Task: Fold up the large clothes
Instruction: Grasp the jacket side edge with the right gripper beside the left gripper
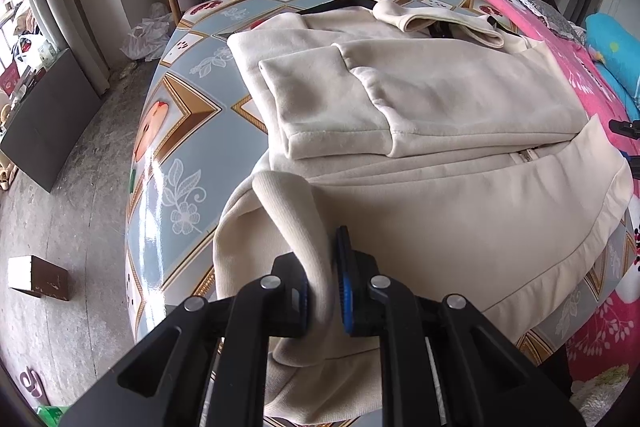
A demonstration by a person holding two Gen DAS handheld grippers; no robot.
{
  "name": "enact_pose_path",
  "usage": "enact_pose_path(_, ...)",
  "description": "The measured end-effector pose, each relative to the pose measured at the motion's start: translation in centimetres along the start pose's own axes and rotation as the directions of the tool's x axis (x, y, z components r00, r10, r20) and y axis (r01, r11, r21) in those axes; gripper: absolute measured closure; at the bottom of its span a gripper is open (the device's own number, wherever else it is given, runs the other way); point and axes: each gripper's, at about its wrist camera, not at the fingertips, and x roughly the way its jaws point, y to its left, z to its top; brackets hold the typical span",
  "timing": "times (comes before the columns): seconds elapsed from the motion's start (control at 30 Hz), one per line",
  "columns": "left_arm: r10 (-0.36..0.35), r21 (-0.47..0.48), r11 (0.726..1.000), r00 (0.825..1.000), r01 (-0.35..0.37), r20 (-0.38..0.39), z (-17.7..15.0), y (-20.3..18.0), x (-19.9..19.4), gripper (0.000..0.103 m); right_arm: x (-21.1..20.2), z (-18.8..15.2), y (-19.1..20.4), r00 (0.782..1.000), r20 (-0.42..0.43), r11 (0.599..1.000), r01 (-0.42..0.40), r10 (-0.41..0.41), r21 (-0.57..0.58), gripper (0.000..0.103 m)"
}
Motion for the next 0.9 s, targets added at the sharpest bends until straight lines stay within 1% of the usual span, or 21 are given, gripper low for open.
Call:
enact_pose_path(0.17, -0.007, -0.014, 1.000, 1.000, 0.007, 0.000, 0.0, 0.1, 0.0, 0.091, 1.5, 1.3, 0.5, 1.000, -0.023, 1.000, -0.017, 0.017, -0.005, 0.043)
enact_pose_path(0.27, -0.012, -0.019, 1.000, 1.000, 0.012, -0.001, 0.0, 0.2, 0.1, 0.091, 1.7, 1.8, 0.3, 0.999, -0.024, 1.000, -0.024, 0.024, 0.003, 0.046)
enact_pose_path(0.33, -0.012, -0.018, 1.000, 1.000, 0.012, 0.000, 0.0, 0.2, 0.0, 0.091, 1.6, 1.7, 0.3, 0.999, -0.029, 1.000, -0.020, 0.020, 0.000, 0.050)
enact_pose_path(0.43, -0.012, -0.018, 1.000, 1.000, 0.012, 0.001, 0.0, 0.2, 0.0, 0.091, 1.3, 1.2, 0.6, 0.998, -0.057, 0.999, -0.002, 0.000, -0.042, 0.052)
enact_pose_path(0.57, -0.015, -0.014, 1.000, 1.000, 0.015, 0.003, 0.0, 0.2, 0.0, 0.091, 0.9, 0.5, 1.6, 0.996, -0.089, 0.991, 0.017, -0.029, -0.134, 0.052)
enact_pose_path(0.63, -0.016, -0.011, 1.000, 1.000, 0.016, 0.005, 0.0, 0.2, 0.0, 0.091, 0.9, 0.9, 1.6, 0.995, -0.097, 0.990, 0.011, -0.024, -0.138, 0.053)
enact_pose_path(0.77, -0.019, -0.013, 1.000, 1.000, 0.020, 0.006, -0.1, 0.3, 0.1, 0.091, 1.9, 2.1, 1.4, 0.993, -0.117, 0.991, 0.014, -0.030, -0.131, 0.060)
enact_pose_path(0.87, -0.021, -0.016, 1.000, 1.000, 0.021, 0.006, -0.1, 0.3, 0.0, 0.091, 2.6, 2.4, 1.6, 0.990, -0.127, 0.989, 0.039, -0.058, -0.141, 0.066)
enact_pose_path(0.9, -0.020, -0.015, 1.000, 1.000, 0.020, 0.006, -0.1, 0.3, 0.0, 0.091, 2.5, 2.3, 1.8, 0.990, -0.125, 0.987, 0.051, -0.070, -0.155, 0.069)
